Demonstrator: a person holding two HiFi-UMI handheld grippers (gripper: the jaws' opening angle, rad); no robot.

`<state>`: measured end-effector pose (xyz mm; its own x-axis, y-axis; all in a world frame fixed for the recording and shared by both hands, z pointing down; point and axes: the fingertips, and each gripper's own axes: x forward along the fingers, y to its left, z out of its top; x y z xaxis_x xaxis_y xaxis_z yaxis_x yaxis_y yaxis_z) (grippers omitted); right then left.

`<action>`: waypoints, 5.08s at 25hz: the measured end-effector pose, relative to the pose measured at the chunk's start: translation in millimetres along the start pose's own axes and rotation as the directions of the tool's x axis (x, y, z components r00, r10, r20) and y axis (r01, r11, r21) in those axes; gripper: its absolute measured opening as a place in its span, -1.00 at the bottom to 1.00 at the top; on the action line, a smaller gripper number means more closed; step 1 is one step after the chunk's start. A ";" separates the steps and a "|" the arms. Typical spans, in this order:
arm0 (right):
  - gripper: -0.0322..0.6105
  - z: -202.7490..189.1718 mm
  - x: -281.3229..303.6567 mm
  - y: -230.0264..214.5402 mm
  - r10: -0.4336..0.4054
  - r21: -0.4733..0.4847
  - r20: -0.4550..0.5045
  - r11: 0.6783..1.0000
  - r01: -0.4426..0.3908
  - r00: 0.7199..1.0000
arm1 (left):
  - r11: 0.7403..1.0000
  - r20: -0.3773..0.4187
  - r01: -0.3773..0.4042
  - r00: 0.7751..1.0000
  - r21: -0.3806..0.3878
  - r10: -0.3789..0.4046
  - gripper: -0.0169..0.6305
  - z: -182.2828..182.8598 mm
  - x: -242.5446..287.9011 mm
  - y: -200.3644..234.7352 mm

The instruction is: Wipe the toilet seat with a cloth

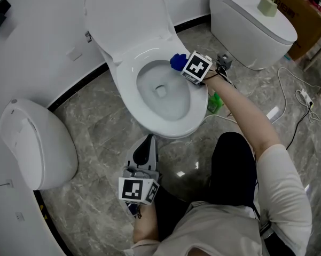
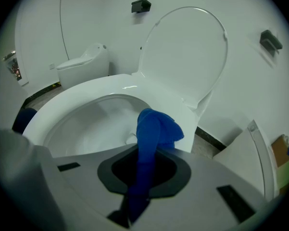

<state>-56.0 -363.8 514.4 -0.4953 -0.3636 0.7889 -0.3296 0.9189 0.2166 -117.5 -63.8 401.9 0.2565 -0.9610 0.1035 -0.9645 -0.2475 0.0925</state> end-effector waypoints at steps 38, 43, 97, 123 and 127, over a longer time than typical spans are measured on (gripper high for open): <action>-0.79 37.6 33.8 -31.9 -0.037 0.003 0.011 0.999 0.037 0.999 | 1.000 -0.053 -0.016 0.998 -0.017 0.015 -0.92 -24.6 9.0 15.5; -0.79 43.8 36.7 -35.4 -0.048 0.005 0.029 0.999 0.048 0.998 | 1.000 -0.054 -0.015 0.998 -0.018 0.014 -0.92 -24.7 8.2 17.5; -0.79 113.1 89.8 -26.0 0.001 0.212 0.148 0.977 -0.032 0.989 | 0.997 -0.109 -0.024 0.994 -0.069 0.017 -0.92 -60.8 -2.4 39.4; -0.79 127.2 109.3 14.1 0.011 0.187 0.120 0.982 -0.033 0.993 | 0.995 -0.104 -0.047 0.994 -0.084 0.038 -0.92 -67.4 -16.3 41.2; -0.79 129.5 109.8 17.1 -0.010 0.157 0.099 0.988 -0.005 0.995 | 0.995 -0.099 -0.056 0.994 -0.082 0.048 -0.92 -66.0 -21.1 41.3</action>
<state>-220.2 -407.7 530.3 -0.5689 -0.3863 0.7261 -0.4489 0.8856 0.1195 -158.5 -45.6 468.9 0.2153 -0.9547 0.2056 -0.9689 -0.1825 0.1671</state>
